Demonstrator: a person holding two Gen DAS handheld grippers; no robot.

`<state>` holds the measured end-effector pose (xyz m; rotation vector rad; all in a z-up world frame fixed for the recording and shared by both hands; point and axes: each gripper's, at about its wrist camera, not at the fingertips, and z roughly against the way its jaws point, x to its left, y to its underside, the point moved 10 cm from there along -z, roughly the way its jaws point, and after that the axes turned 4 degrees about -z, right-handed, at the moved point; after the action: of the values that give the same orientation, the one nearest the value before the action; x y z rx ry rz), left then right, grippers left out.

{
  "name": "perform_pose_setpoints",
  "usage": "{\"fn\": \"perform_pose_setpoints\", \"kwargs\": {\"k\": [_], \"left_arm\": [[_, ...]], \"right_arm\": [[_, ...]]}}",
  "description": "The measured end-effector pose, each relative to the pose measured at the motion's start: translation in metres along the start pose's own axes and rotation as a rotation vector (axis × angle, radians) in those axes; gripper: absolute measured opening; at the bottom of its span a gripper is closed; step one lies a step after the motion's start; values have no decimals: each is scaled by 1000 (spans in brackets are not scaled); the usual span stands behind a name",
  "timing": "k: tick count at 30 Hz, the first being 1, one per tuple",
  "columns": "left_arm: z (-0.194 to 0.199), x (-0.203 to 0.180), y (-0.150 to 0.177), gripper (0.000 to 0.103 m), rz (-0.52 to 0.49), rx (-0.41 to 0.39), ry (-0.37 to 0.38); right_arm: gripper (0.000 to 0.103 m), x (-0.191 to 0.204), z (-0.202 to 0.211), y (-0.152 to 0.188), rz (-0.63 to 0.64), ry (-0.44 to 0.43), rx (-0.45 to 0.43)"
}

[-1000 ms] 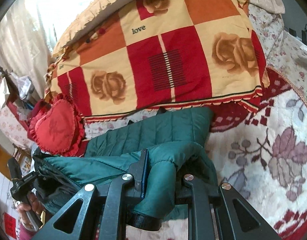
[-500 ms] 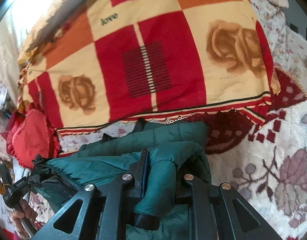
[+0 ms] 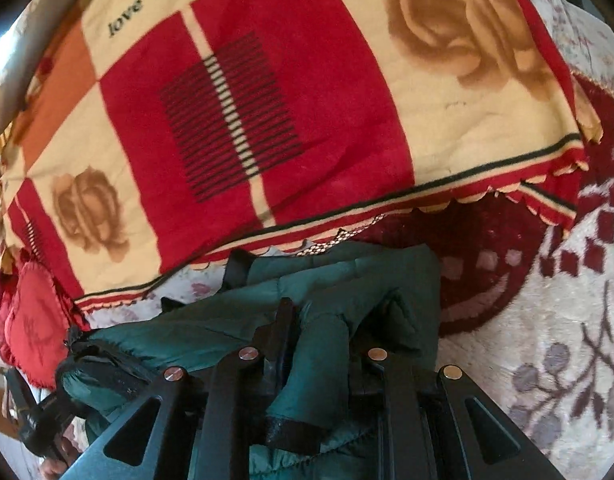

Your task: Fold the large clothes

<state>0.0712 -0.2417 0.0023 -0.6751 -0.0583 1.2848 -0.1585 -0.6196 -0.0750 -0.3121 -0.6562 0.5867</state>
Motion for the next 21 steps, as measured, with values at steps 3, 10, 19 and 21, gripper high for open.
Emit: {"fn": "perform_pose_setpoints", "kwargs": {"k": [3,10,19,21], "left_arm": [[-7,2,0,16,34,-6,30],[1,-1,-5,24,42,27,132],[61,0,-30,80,48,-105,176],[65,-4,-26,80,31,-94,170]], "right_arm": [[21,0,-9,1,-8,-6,-5],[42,-2,5,-5,-86,-91,-24],[76,3,68,-18,-52,-83,-161],[76,21,71,-8,23,-105,-132]]}}
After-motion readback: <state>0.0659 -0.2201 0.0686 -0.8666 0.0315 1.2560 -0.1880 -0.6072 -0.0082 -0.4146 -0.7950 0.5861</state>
